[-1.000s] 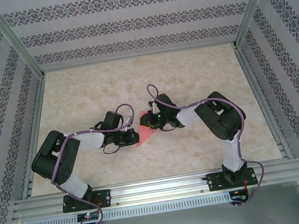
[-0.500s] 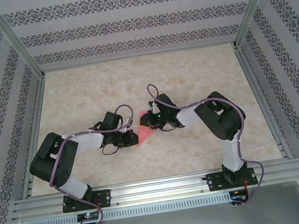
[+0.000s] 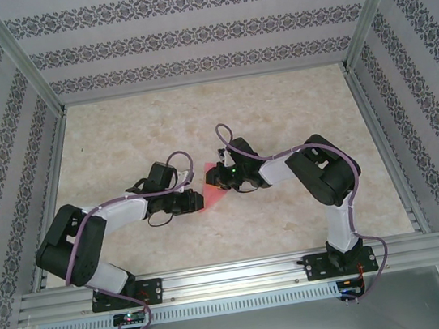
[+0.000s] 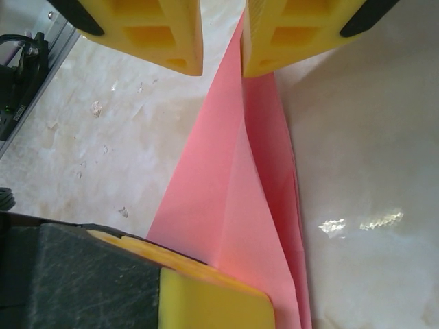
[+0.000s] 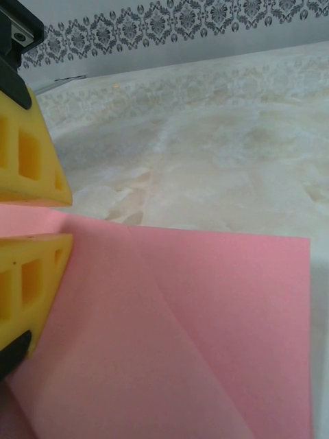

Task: Fold a paper plane with a square sheet of paper (pick it up from the middle)
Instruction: Fourth fold the wing at the center of the table.

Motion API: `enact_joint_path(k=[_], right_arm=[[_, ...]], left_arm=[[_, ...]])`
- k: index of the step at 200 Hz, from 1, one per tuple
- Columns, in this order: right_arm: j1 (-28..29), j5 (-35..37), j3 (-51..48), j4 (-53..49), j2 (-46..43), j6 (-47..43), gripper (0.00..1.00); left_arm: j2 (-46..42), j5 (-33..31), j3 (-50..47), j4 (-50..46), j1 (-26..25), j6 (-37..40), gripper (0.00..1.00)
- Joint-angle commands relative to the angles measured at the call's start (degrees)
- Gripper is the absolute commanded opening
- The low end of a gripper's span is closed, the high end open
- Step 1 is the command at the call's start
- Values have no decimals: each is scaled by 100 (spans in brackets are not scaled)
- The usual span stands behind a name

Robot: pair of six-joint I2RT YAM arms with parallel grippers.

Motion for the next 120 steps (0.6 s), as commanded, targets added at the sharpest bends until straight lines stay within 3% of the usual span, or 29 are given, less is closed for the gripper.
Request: enact_joint_path(k=[1,53,120], right_arm=[[3,457,-141,-519,136,-183,19],[1,483,-167,-563,120,-213,19],[13,527,-222,-589,129,-223,19]], left_arm=[[113,98,83,-81,84,69,20],[264,101,26,-37,88,96,3],[550,-27,-56,-291,78,318,0]])
